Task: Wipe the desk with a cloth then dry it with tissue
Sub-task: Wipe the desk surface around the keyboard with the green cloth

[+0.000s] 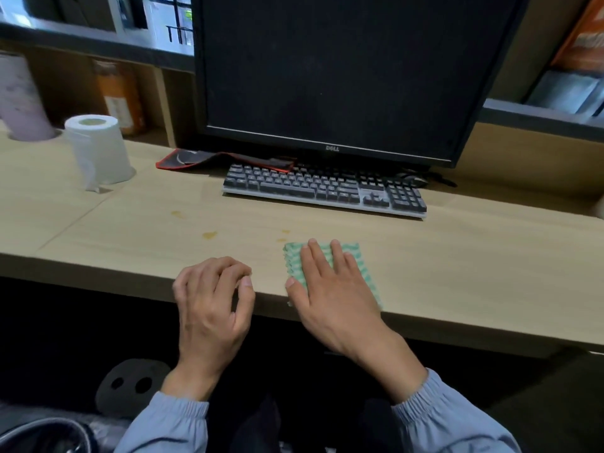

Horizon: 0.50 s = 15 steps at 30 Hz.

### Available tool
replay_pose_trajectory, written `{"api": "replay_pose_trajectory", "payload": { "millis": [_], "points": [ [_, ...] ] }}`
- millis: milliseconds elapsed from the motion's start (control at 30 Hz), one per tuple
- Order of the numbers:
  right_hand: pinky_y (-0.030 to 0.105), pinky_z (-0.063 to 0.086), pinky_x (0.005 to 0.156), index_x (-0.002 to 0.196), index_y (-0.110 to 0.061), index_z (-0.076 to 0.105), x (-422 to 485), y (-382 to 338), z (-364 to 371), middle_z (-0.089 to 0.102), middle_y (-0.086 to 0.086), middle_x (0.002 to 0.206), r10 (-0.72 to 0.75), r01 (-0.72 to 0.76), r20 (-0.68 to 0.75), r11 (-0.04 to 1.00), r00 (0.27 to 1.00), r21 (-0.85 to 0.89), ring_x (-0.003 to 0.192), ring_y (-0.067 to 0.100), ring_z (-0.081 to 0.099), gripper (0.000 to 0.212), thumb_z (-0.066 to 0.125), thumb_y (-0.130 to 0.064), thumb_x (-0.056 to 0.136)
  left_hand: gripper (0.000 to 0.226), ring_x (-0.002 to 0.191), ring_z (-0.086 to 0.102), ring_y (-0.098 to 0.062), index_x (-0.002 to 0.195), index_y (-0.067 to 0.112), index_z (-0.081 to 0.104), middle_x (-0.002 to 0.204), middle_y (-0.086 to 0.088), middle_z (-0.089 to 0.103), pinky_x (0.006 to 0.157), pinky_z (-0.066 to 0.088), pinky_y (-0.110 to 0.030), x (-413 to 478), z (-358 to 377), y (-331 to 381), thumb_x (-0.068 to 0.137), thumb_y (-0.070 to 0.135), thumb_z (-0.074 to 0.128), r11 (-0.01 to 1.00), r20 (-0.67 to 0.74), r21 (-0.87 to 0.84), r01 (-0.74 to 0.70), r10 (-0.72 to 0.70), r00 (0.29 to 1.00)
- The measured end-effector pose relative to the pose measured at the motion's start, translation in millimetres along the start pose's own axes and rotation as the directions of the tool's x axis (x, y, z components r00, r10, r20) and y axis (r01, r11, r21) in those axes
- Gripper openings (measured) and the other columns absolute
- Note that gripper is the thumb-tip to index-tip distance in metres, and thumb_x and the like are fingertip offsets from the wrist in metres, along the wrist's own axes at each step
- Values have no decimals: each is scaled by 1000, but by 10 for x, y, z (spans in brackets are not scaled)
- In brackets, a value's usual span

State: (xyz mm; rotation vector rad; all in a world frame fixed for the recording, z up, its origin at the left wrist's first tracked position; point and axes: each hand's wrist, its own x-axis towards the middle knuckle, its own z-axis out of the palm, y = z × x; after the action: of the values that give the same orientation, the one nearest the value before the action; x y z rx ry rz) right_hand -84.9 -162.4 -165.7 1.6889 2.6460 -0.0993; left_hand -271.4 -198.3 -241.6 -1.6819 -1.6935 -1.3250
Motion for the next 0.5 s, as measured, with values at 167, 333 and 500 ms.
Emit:
{"api": "replay_pose_trajectory", "payload": {
  "millis": [167, 333, 500],
  "points": [
    [50, -11, 126, 164, -14, -10, 155, -331, -8, -20, 3, 171, 2, -2, 36, 1000, 999, 10, 154, 33, -26, 72, 7, -54, 106, 30, 110, 64, -29, 106, 10, 76, 114, -6, 71, 107, 35, -38, -50, 70, -87, 105, 24, 49, 1000, -24, -17, -15, 15, 1000],
    [52, -13, 125, 163, -15, -13, 376, -473, -13, -22, 4, 170, 70, -75, 83, 996, 994, 54, 153, 33, -28, 73, 8, -54, 106, 30, 107, 66, -29, 105, 8, 76, 112, -7, 73, 104, 41, -41, -70, 93, -123, 105, 20, 49, 999, -65, -44, -16, 13, 998],
    [52, -13, 125, 163, -18, -15, 726, -428, -115, -25, 1, 169, 104, -118, 154, 989, 983, 87, 153, 32, -29, 72, 9, -54, 105, 28, 105, 62, -25, 104, 7, 76, 111, -7, 73, 106, 40, -40, -70, 114, -121, 103, 19, 50, 999, -84, -37, -35, 32, 996]
  ]
}}
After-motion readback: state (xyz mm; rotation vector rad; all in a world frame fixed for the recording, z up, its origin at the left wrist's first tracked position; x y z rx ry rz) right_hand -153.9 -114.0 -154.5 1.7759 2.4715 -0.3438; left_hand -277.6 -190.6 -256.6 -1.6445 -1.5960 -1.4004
